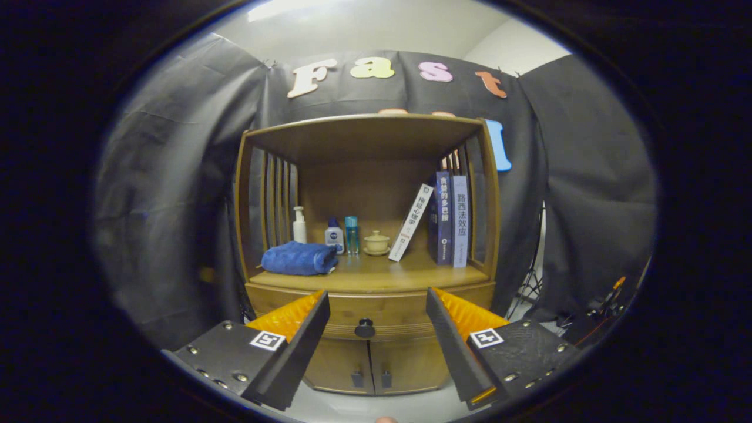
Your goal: Pull open the drawer, take out the items inside it, and place them on the countertop above the cabinet.
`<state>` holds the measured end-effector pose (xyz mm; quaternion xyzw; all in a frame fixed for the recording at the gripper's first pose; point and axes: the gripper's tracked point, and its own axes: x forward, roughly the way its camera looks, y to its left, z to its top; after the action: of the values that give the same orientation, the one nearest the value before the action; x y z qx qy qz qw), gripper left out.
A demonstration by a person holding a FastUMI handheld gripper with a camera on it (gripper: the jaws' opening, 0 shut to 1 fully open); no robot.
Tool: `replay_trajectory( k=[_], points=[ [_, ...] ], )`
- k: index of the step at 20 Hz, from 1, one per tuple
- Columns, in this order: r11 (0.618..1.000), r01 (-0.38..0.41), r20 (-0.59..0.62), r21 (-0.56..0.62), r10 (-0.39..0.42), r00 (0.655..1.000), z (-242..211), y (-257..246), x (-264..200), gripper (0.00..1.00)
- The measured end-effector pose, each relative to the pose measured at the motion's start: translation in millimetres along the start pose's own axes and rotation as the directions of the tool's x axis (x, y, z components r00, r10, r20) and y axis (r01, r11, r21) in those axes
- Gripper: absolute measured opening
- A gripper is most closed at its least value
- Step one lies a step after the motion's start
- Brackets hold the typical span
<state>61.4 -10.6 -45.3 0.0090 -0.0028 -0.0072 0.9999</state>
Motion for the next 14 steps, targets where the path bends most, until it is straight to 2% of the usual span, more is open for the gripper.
replay_trajectory(
  k=[3,6,8,10,14],
  points=[
    [1.0,-0.019,-0.03,0.001,0.019,0.999,-31,8,26,0.98],
    [0.996,-0.085,-0.031,-0.011,0.084,0.996,-63,29,53,0.99],
    [0.995,-0.086,-0.04,-0.043,0.084,0.996,-89,33,69,0.99],
    [0.994,-0.091,-0.082,-0.063,0.086,0.993,-112,38,77,0.99],
    [0.99,-0.124,-0.097,-0.065,0.118,0.988,-128,58,83,0.99]
  ],
)
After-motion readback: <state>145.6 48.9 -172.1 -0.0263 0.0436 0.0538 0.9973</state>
